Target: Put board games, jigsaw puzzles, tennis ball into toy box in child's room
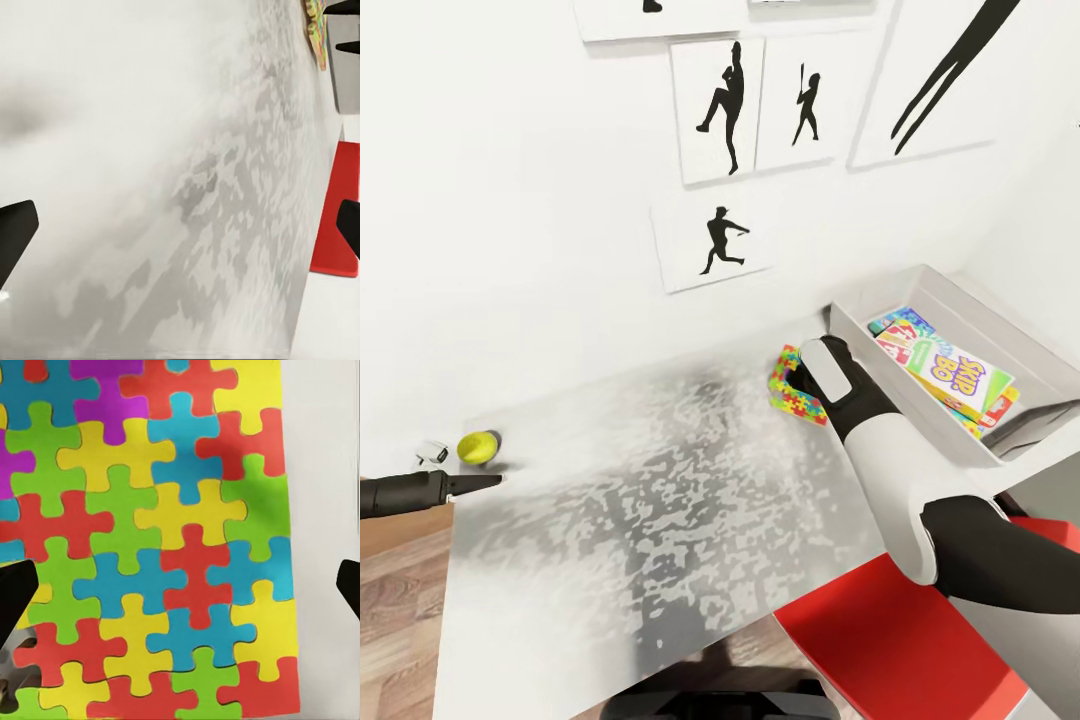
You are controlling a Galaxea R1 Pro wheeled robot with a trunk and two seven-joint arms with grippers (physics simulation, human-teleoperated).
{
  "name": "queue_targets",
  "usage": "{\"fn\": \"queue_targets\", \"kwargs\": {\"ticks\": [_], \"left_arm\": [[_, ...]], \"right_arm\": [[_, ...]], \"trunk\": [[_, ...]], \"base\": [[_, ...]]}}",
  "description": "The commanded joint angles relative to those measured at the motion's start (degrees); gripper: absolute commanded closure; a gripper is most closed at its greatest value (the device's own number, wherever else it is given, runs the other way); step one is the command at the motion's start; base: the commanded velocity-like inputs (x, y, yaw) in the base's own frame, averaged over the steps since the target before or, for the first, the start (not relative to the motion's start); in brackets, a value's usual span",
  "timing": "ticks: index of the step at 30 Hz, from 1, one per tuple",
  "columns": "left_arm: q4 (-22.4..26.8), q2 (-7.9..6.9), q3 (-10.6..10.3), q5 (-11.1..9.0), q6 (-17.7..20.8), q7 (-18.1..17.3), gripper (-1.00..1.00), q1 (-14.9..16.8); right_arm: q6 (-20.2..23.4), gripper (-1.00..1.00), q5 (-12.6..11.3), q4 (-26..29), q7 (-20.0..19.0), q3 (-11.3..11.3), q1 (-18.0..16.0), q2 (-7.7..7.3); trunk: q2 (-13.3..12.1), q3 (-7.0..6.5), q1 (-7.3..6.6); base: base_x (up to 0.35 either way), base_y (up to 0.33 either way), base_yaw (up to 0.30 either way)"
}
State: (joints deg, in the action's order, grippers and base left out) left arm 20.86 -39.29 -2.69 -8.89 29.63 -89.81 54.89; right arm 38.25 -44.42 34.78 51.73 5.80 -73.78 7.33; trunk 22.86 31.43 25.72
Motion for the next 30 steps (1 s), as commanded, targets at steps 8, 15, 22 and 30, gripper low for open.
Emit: {"fn": "queue_targets", "kwargs": {"ticks": [8,15,22,30], "left_arm": [[0.2,0.14,0.3,-0.9,1.6,-0.2,-1.0,0.8],[-0.7,0.14,0.5,-0.6,2.4,-0.2,-1.0,1.1],[-0.7,-0.04,0.5,-0.6,2.8,-0.2,-1.0,1.1],[1.2,-0.25,0.5,-0.6,4.2,-0.2,-1.0,1.2]], "right_arm": [[0.0,-1.0,2.0,0.2,-1.1,-0.2,0.2,1.01],[-0.6,-1.0,0.9,0.0,-1.5,-0.1,0.5,0.34],[-0.8,-1.0,-0.4,0.2,-1.4,-0.1,0.6,0.14],[-0.8,-1.0,-0.3,0.1,-1.5,0.0,0.6,0.15]], "trunk": [[0.1,0.08,0.06],[0.1,0.08,0.06],[0.1,0.08,0.06],[0.1,0.08,0.06]], "base": [[0.0,0.0,0.0],[0.0,0.0,0.0],[0.0,0.0,0.0],[0.0,0.0,0.0]]}}
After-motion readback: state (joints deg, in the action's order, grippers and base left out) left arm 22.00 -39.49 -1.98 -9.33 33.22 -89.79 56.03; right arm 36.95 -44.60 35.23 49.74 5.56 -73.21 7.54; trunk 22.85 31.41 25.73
